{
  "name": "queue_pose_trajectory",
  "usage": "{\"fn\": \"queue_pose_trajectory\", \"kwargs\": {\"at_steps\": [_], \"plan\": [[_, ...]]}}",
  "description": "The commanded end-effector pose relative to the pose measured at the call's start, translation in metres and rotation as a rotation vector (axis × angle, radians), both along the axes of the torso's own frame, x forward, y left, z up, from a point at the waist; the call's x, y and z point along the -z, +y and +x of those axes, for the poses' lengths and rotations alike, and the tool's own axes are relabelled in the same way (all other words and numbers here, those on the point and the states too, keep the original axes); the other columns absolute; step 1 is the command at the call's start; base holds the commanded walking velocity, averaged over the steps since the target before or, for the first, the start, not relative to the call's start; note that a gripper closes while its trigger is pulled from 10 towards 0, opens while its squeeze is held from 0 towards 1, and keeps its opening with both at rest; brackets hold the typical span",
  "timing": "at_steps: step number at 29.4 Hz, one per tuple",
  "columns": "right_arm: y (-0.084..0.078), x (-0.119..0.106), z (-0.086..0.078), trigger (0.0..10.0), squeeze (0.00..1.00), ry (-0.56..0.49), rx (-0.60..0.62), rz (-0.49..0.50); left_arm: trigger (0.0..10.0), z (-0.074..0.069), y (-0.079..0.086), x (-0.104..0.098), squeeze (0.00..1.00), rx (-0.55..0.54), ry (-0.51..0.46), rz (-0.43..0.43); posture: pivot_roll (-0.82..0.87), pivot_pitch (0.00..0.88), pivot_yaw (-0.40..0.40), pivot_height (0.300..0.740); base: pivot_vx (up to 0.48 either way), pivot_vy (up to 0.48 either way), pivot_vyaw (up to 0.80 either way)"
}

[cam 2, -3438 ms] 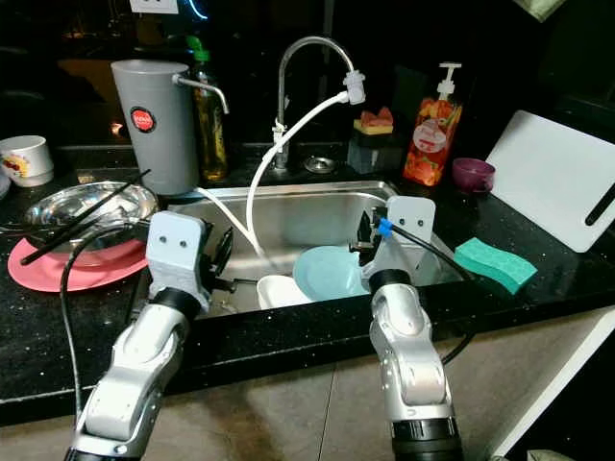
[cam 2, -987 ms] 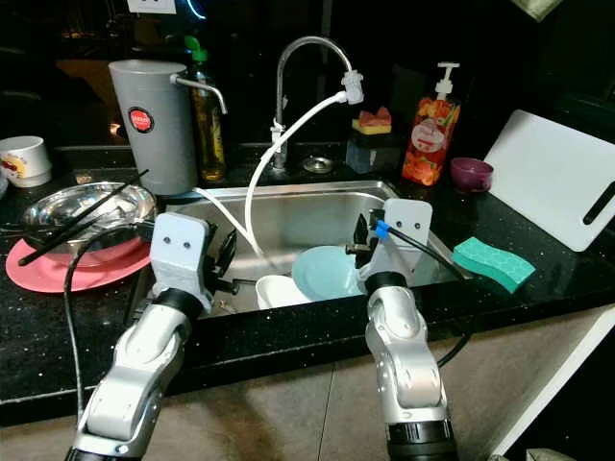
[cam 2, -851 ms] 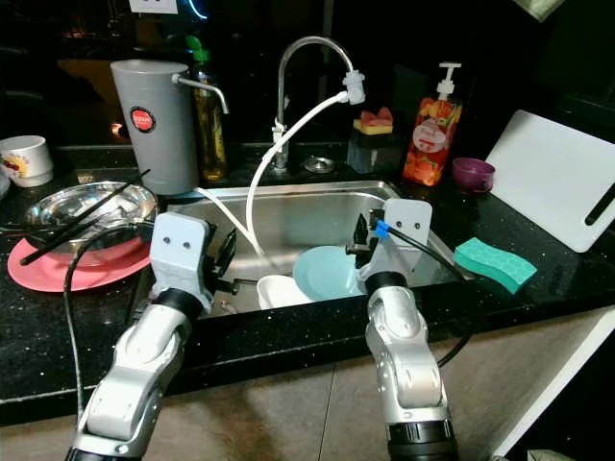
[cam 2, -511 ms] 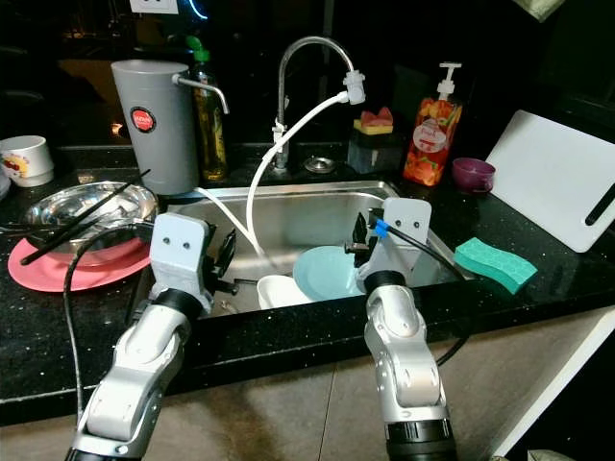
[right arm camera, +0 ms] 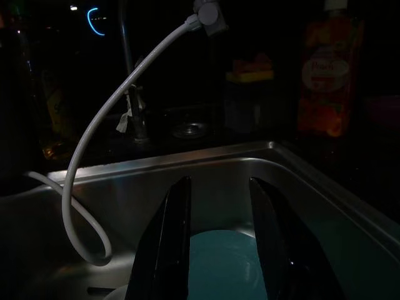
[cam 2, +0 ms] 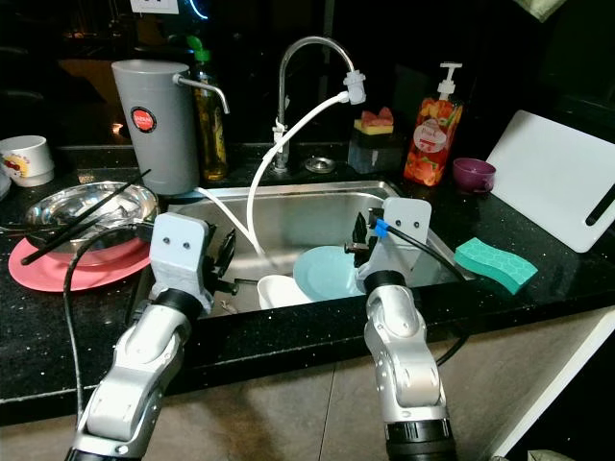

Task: Kitchen organization

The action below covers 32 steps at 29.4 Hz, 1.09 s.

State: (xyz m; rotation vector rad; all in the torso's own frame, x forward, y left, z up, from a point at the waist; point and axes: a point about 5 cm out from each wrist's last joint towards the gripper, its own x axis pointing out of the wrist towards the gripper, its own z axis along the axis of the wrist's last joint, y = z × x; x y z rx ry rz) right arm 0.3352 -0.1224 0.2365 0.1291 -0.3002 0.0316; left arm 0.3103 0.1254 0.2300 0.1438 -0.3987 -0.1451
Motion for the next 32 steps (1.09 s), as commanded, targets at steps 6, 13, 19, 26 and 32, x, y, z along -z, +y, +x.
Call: {"fn": "queue_pose_trajectory", "kwargs": {"at_steps": [6, 13, 19, 26, 32], "plan": [[-0.0009, 0.0019, 0.0, 10.0, 0.0, 0.008, 0.001, 0.009, 10.0, 0.0006, 0.0006, 0.0047, 0.0, -0.007, 0.019, 0.008, 0.12, 0.061, -0.08, 0.74, 0.0, 0.0, 0.0], [-0.0029, 0.0031, -0.0004, 10.0, 0.0, 0.011, 0.007, 0.008, 10.0, 0.0004, 0.0001, 0.0048, 0.0, -0.005, 0.02, 0.008, 0.13, 0.063, -0.078, 0.74, 0.0, 0.0, 0.0], [-0.0011, 0.0015, -0.0001, 10.0, 0.0, 0.007, 0.003, 0.009, 10.0, 0.0007, 0.0006, 0.0047, 0.0, -0.006, 0.02, 0.009, 0.12, 0.066, -0.077, 0.74, 0.0, 0.0, 0.0], [-0.0032, 0.0039, -0.0004, 10.0, 0.0, 0.013, 0.009, 0.008, 10.0, 0.0005, -0.001, 0.0049, 0.0, -0.002, 0.019, 0.009, 0.12, 0.06, -0.078, 0.74, 0.0, 0.0, 0.0], [0.0001, 0.0009, 0.0, 10.0, 0.0, 0.005, -0.001, 0.007, 10.0, 0.0018, 0.0012, 0.003, 0.0, -0.012, 0.015, 0.003, 0.12, 0.06, -0.078, 0.74, 0.0, 0.0, 0.0]]}}
